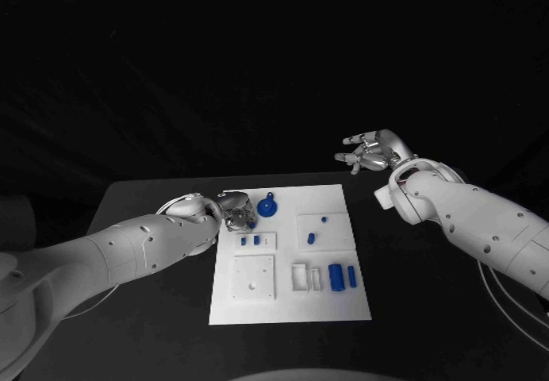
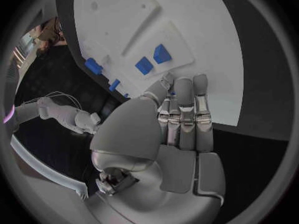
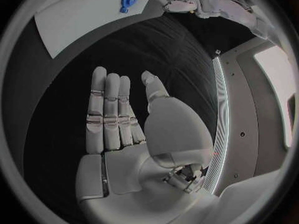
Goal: Assemble the parts on the task board
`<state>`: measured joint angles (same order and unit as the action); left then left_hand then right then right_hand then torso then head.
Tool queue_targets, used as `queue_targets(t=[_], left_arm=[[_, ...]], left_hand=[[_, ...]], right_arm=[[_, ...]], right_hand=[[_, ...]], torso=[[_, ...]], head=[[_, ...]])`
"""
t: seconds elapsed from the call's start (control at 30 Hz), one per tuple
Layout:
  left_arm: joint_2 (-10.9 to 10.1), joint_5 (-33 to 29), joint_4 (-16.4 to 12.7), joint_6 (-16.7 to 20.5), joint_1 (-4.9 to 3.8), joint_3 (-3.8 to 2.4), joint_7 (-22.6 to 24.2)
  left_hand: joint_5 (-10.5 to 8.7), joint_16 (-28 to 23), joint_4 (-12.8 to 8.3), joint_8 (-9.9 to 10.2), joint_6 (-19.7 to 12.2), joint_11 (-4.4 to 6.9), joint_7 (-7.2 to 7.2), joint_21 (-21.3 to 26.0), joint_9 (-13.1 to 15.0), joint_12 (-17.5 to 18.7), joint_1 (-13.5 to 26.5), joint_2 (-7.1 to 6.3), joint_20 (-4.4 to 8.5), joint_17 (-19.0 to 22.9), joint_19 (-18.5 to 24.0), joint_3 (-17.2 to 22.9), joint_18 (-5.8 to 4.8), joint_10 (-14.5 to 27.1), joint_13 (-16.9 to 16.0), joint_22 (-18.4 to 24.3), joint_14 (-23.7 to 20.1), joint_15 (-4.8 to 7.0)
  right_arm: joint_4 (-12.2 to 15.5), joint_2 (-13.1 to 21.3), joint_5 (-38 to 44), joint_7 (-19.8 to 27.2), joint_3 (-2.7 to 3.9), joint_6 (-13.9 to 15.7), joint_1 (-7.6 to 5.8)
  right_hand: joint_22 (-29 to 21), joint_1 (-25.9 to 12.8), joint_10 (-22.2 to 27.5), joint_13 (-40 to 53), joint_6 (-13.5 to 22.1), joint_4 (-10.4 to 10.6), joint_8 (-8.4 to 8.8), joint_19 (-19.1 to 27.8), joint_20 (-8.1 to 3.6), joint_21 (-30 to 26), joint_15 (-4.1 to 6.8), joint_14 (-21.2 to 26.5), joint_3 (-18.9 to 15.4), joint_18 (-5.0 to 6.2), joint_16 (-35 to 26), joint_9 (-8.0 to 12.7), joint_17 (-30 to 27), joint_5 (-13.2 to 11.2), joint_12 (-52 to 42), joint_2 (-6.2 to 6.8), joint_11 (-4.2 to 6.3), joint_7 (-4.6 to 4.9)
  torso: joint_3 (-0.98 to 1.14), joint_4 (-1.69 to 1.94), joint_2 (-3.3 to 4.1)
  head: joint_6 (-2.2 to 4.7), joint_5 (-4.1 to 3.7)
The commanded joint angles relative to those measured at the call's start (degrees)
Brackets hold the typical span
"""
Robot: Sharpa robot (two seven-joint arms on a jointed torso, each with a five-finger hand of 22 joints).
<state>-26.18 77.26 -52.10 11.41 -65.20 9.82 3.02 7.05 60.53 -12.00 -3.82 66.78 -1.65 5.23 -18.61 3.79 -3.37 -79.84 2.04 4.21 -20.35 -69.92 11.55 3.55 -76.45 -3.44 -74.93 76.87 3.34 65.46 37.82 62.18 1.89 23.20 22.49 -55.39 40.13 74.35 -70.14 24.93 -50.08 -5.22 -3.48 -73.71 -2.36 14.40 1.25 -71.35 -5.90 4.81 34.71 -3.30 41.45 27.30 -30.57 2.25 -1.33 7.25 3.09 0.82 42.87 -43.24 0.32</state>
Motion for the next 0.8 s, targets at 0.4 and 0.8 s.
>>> queue_targets(t=[0.4,0.8], left_arm=[[-0.4,0.5,0.5,-1.4,0.39,0.23,-1.5],[-1.6,0.3,0.7,1.2,0.38,0.14,-1.4]], left_hand=[[-0.33,-0.4,-0.7,0.3,-6.2,0.21,-0.48,-0.2,-0.2,0.0,0.0,-1.49,-0.03,0.2,0.2,1.2,0.5,0.1,0.0,-1.1,-0.5,-0.23],[-0.19,-0.8,-0.9,0.3,-7.1,-0.53,-0.09,-0.1,-0.2,0.0,-0.3,-2.11,-0.24,0.5,0.6,2.0,0.66,1.8,0.0,-1.2,-1.1,-0.66]], right_arm=[[-0.1,0.0,-0.1,0.4,0.03,-0.4,0.07],[0.4,0.6,0.9,0.0,0.02,-3.2,0.47]], right_hand=[[0.0,-0.2,0.5,-0.2,1.3,-0.4,0.26,-0.2,0.03,-0.4,-0.07,0.4,0.0,-0.75,-0.3,0.0,-0.2,0.1,0.4,-0.23,-0.06,0.34],[0.1,0.7,0.7,-2.8,-2.8,-2.1,0.09,0.2,0.11,-0.5,-0.19,0.9,1.4,-0.65,-0.6,-0.1,-0.4,-0.6,3.9,-1.01,-0.2,0.22]], torso=[[0.04,-0.05,-0.01],[-0.03,0.0,-0.03]], head=[[0.09,0.08],[0.25,-0.07]])
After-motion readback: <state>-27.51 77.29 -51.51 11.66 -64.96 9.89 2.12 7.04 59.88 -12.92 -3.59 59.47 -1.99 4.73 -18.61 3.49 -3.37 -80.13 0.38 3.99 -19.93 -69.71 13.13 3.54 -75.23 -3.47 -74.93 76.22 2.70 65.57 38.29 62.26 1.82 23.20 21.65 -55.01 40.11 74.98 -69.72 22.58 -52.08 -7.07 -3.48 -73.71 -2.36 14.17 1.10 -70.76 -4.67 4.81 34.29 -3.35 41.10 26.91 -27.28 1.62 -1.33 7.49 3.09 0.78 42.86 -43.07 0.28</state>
